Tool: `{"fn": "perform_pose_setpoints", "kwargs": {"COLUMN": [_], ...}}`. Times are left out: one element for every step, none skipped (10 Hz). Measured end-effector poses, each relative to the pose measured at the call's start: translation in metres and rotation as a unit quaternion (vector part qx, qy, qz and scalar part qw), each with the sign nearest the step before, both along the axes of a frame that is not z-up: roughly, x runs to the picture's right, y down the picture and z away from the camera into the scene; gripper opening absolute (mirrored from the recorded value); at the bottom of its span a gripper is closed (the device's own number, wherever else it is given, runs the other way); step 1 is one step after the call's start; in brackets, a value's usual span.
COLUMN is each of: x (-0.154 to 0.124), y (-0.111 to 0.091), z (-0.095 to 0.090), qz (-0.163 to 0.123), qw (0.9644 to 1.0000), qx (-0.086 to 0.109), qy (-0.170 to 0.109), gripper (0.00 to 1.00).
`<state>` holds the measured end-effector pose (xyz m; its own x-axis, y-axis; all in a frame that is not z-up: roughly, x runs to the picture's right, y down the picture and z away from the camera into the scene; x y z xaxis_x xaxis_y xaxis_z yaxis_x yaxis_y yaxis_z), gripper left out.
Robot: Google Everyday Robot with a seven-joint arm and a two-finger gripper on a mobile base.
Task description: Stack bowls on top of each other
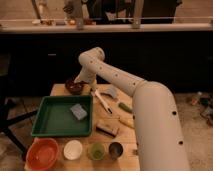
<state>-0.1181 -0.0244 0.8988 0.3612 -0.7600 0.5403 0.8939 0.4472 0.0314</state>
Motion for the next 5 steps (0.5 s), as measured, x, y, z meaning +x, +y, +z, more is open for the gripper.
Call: {"fn": "perform_pose_setpoints", "kwargs": {"x": [-0.007,-0.013,-0.018,-0.022,-0.024], "y": [-0.002,-0.003,-0.005,-0.006,-0.008], "z": [0.006,0.011,0.014,0.018,0.023], "qz": [0.000,-0.002,-0.004,-0.006,-0.006], "qw": [1.0000,1.0000,0.9999,0.9998,0.9997], "qx": [0.005,0.008,0.013,0.017,0.022], "qy": [-0.001,-0.001,-0.003,-0.005,-0.005], "gripper": [0.80,0.80,0.80,0.80,0.80]}}
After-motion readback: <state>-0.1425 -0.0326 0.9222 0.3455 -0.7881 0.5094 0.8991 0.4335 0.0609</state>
